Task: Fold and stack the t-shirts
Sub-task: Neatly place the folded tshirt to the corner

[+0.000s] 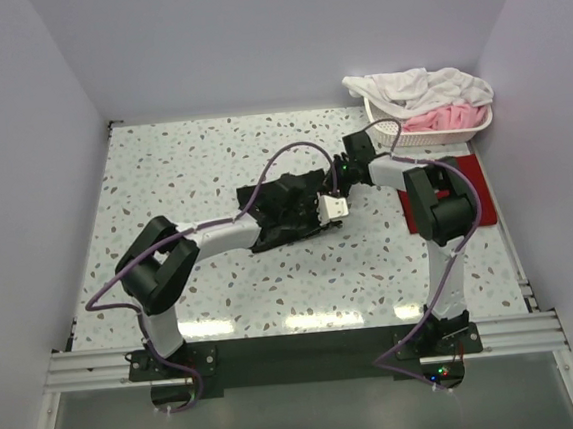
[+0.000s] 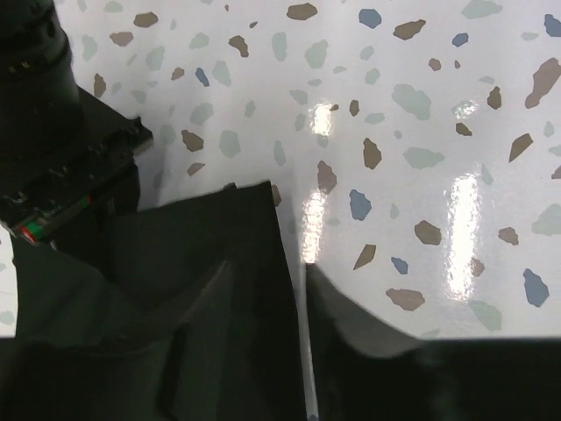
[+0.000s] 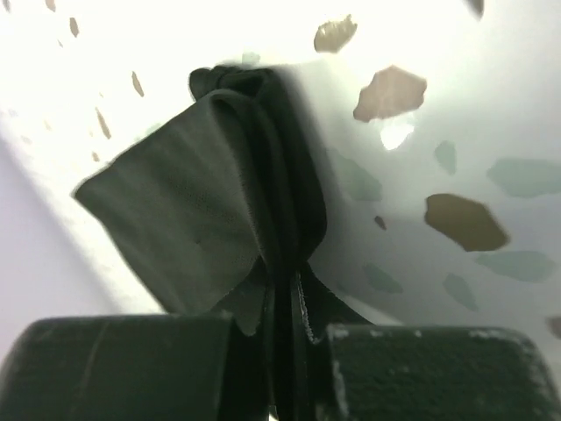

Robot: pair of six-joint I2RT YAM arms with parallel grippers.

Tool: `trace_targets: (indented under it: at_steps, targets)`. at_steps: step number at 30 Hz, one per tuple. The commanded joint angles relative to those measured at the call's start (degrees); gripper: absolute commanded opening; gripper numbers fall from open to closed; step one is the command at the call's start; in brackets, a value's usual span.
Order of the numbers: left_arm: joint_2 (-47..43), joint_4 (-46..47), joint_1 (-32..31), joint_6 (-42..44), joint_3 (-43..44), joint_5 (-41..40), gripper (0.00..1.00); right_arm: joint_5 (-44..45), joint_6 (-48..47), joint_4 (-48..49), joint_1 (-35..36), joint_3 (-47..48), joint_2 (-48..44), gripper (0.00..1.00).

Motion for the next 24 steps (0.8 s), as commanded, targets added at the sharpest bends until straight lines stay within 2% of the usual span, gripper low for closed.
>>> trace_targets:
  at_steps: [1,6,8,9,14,24]
  targets:
    - [-3.9,-4.8,2.5,-4.6,4.0,2.3,0.49,12.8,-15.6,-13.8,-0.4,4.3,0.4,0.00]
    - [-6.2,-13.3,6.9,-7.8,6.6,2.5,0.67,16.2,-33.5,-26.5,-0.7,10.4,-5.3,0.00]
    - [-7.4,-16.4,7.6,-8.2,7.0,1.6,0.92,18.1,-37.1,-31.4,-1.0,11.4,-7.2,0.00]
    - [-7.8,-16.8,8.0,-8.5,6.8,1.2,1.00,18.6,-40.3,-33.7,-1.6,11.7,-8.8,0.00]
    - [-9.8,-18.8,8.8,-8.4,5.4,-0.7,1.00,22.8,-48.4,-37.4,-4.2,11.9,-13.6,0.00]
    - [-9.0,-19.8,9.7,-8.5,3.7,-1.9,1.00,23.1,-59.4,-41.6,-13.0,14.8,-17.5,0.00]
